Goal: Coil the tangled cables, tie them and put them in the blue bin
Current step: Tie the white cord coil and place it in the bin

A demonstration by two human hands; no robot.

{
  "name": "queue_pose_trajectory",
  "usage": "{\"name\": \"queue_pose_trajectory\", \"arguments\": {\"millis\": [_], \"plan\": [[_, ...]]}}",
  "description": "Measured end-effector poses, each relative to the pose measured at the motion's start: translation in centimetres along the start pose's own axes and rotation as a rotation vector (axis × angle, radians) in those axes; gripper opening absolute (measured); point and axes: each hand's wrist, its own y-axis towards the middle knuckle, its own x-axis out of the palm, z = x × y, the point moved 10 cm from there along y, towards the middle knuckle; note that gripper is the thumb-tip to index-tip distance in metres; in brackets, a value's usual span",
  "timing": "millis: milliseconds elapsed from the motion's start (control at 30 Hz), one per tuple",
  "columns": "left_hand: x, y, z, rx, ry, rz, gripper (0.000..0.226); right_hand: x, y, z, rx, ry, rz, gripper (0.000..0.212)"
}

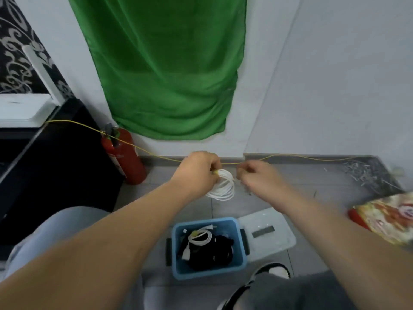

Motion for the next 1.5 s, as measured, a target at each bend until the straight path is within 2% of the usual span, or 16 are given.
{"name": "queue_pose_trajectory", "arguments": {"millis": [133,267,367,433,467,567,667,767,867,1067,1200,1300,1400,1500], "plan": [[6.8,-1.0,-2.2,-0.114,0.166,-0.217,0.010,2.7,-0.3,7.0,0.164,-0.186,-0.125,0.024],[13.7,-3.6,-6.9,-0.271,0.182,-0.326,0.005,6.1,0.4,11.9,0.231,-0.303,-0.273,0.028],[18.1,-7.1,-11.7,-0.393,0.233,-0.381,0.008,7.9,1.0,16.4,0.319,-0.364,-0.312,0.032],[19.2,-8.9,-14.8,-0.483,0.251,-0.364,0.005,9.0,1.5,19.1,0.377,-0.323,-0.293,0.029],[19.6,-9.4,-16.0,-0.522,0.243,-0.346,0.011,9.5,1.8,20.2,0.410,-0.297,-0.284,0.027],[20.4,-9.4,-18.2,-0.560,0.220,-0.327,0.015,11.4,2.6,22.8,0.512,-0.222,-0.246,0.027],[20.9,-7.9,-18.5,-0.529,0.209,-0.309,0.009,13.8,1.4,25.3,0.718,-0.104,-0.260,0.049],[21.5,-7.0,-18.4,-0.469,0.235,-0.377,0.019,17.2,-1.3,27.9,0.978,0.179,-0.252,0.071],[21.4,-6.7,-18.5,-0.430,0.279,-0.392,0.019,17.9,0.0,29.0,0.925,0.231,-0.159,0.078],[18.6,-4.7,-19.1,-0.438,0.114,-0.227,0.008,18.2,2.5,25.9,0.888,0.345,-0.133,0.042],[17.8,-3.3,-19.0,-0.448,-0.055,-0.183,0.003,20.1,3.6,24.4,0.876,0.399,-0.090,0.035],[18.9,-2.9,-19.5,-0.499,-0.138,-0.219,0.004,21.4,5.0,23.0,0.838,0.512,-0.099,0.030],[20.4,-3.3,-20.5,-0.530,-0.021,-0.303,0.007,21.7,6.0,22.6,0.814,0.541,-0.132,0.020],[20.9,-3.6,-21.6,-0.573,0.040,-0.283,0.011,21.0,6.4,23.8,0.811,0.497,-0.112,0.014]]}}
